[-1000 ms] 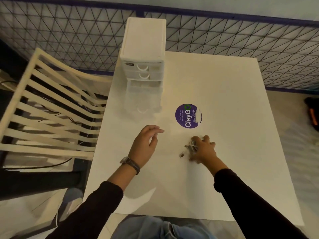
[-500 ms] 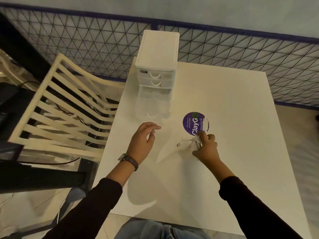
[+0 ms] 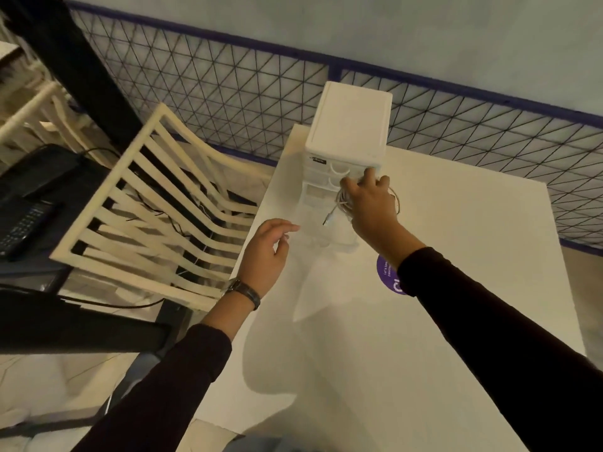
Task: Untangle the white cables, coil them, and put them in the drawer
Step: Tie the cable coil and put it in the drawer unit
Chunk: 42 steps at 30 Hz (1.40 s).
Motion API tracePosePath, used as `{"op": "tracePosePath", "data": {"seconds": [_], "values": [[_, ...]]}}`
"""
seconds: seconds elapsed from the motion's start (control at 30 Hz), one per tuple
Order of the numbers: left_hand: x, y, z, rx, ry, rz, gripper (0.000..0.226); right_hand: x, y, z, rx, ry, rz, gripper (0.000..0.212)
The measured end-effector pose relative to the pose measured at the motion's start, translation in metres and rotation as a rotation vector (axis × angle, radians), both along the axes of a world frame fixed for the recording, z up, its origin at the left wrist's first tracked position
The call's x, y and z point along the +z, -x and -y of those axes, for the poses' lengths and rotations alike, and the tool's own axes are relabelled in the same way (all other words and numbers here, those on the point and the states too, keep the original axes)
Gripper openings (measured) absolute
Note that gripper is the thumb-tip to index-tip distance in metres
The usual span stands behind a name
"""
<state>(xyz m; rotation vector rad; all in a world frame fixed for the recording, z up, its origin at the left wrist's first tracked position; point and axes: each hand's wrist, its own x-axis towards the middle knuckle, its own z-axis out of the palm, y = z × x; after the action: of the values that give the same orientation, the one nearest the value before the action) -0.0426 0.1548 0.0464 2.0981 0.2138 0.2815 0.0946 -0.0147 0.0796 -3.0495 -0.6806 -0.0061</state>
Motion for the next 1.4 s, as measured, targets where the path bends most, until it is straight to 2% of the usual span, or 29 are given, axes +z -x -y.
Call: {"op": "tracePosePath", "data": {"seconds": [0.17, 0.27, 0.33, 0.53, 0.7, 0.8, 0.87, 0.93, 1.0, 1.13, 1.4], "values": [[-0.010, -0.009, -0.017, 0.004, -0.024, -0.033, 0.034, -0.042, -0.015, -0.037, 0.081, 0.229, -0.149, 0.065], [-0.018, -0.009, -0.025, 0.016, -0.015, -0.072, 0.034, -0.054, -0.020, -0.044, 0.078, 0.209, -0.209, 0.056], [-0.024, -0.007, -0.027, 0.024, -0.007, -0.068, 0.034, -0.060, -0.027, -0.046, 0.065, 0.174, -0.264, 0.058], [-0.041, -0.003, -0.028, 0.015, 0.030, -0.101, 0.035, -0.082, -0.035, -0.055, -0.043, 0.040, -0.465, 0.090], [-0.045, -0.003, -0.024, -0.004, 0.067, -0.138, 0.035, -0.083, -0.036, -0.052, -0.110, -0.016, -0.474, 0.106], [-0.046, -0.005, -0.022, -0.014, 0.081, -0.164, 0.035, -0.079, -0.032, -0.043, -0.116, -0.047, -0.456, 0.107], [-0.046, -0.008, -0.020, -0.023, 0.089, -0.168, 0.035, -0.074, -0.027, -0.035, -0.100, -0.043, -0.364, 0.097], [-0.046, -0.010, -0.018, -0.035, 0.094, -0.155, 0.034, -0.070, -0.022, -0.029, -0.066, 0.048, -0.224, 0.089], [-0.046, -0.012, -0.015, -0.048, 0.104, -0.144, 0.034, -0.070, -0.019, -0.025, -0.071, 0.138, -0.155, 0.091], [-0.045, -0.013, -0.011, -0.066, 0.111, -0.125, 0.034, -0.070, -0.018, -0.020, -0.143, 0.138, -0.163, 0.090], [-0.044, -0.012, -0.010, -0.059, 0.124, -0.118, 0.034, -0.081, -0.019, -0.025, -0.132, 0.099, -0.271, 0.080]]}}
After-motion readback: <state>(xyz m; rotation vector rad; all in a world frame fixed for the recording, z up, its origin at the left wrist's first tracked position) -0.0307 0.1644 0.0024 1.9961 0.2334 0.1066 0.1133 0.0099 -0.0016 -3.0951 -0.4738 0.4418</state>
